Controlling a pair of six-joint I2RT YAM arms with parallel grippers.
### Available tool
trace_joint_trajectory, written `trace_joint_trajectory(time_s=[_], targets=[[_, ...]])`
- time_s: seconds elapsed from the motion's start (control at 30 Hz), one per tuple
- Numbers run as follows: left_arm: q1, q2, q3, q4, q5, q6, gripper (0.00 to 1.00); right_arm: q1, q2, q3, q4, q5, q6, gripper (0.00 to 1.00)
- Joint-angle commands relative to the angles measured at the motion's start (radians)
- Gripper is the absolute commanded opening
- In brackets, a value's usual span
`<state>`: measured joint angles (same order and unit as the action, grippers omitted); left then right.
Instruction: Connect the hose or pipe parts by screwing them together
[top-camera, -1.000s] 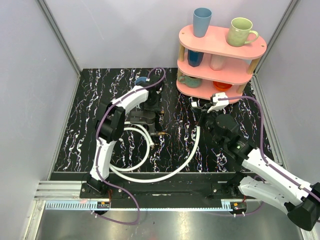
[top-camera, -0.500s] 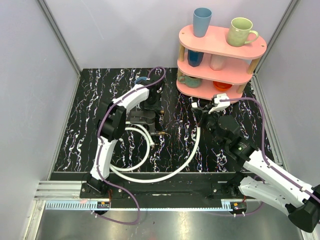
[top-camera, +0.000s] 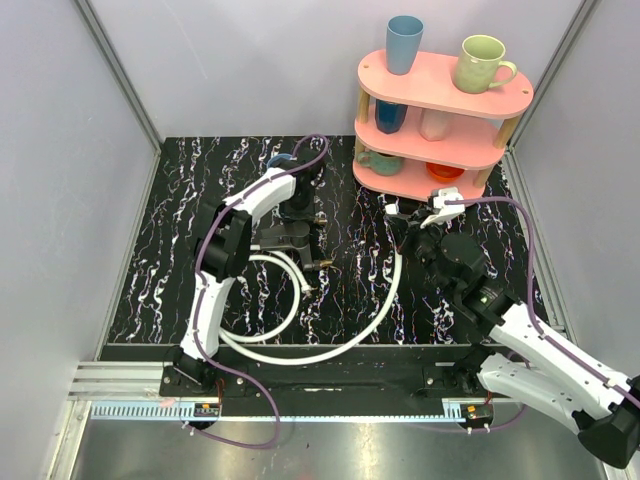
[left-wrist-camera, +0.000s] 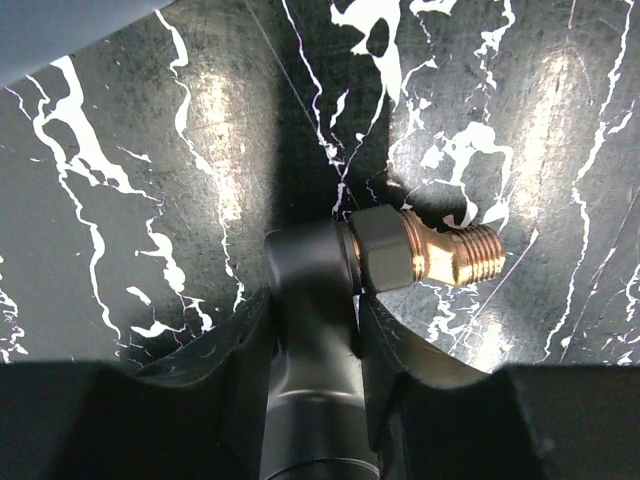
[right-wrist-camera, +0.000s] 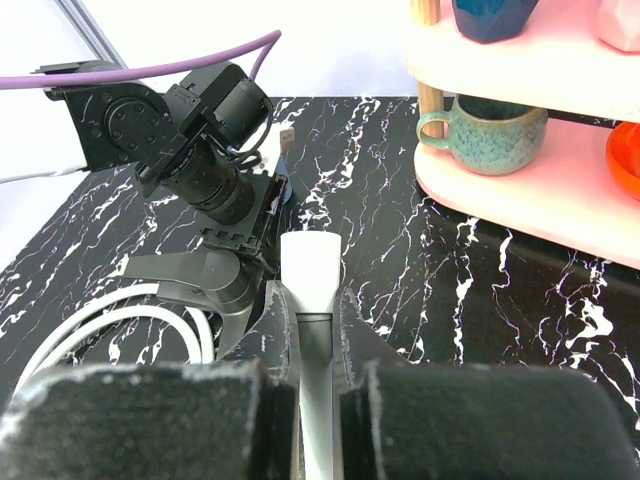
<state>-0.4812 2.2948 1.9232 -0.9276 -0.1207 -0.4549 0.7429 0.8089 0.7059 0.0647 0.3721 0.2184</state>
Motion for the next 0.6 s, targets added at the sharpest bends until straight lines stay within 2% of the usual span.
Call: trace_joint_trajectory(time_s=[0.0,0.1,0.13,0.43,0.57], targets=[[0.013,0.023,-0.072,0.05,-0.028,0.008,0.19,-0.011,-0.033,0.014,0.058,0.001,0.006,0.0],[0.013,0.002,-0.095,0.073,-0.017,0.038,0.07,-0.01,-0.04,0.009,0.057,0.004,0.002,0.0],[0.013,-0.006,-0.101,0.079,-0.011,0.053,0.0,-0.01,-0.039,0.009,0.057,0.005,0.001,0.0],[0.013,-0.162,-0.101,0.081,0.013,0.119,0.0,-0.014,0.061,0.073,0.069,0.068,-0.074,0.0],[0.019,-0.204,-0.064,0.035,0.026,0.124,0.0,-0.063,0.131,0.115,0.093,0.102,-0.161,0.0]])
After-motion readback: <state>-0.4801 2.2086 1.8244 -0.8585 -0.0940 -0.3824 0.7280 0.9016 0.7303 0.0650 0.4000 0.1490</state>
